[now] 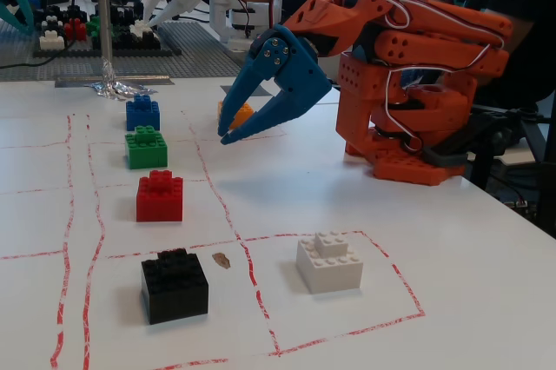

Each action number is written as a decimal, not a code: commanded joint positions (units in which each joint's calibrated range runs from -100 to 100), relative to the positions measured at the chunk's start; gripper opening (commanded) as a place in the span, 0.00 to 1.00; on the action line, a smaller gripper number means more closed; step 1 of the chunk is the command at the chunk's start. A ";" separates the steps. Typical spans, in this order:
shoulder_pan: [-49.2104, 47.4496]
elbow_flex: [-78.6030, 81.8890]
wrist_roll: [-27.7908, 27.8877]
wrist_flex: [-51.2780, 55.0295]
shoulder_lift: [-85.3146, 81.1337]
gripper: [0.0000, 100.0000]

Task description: Grab the block and put it in the grey marker

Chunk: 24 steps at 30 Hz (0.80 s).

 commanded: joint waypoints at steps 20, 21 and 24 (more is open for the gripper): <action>-1.68 0.90 3.13 -0.26 -0.94 0.00; -1.68 0.90 3.13 -0.26 -0.94 0.00; -1.94 0.90 3.37 -0.26 -0.94 0.00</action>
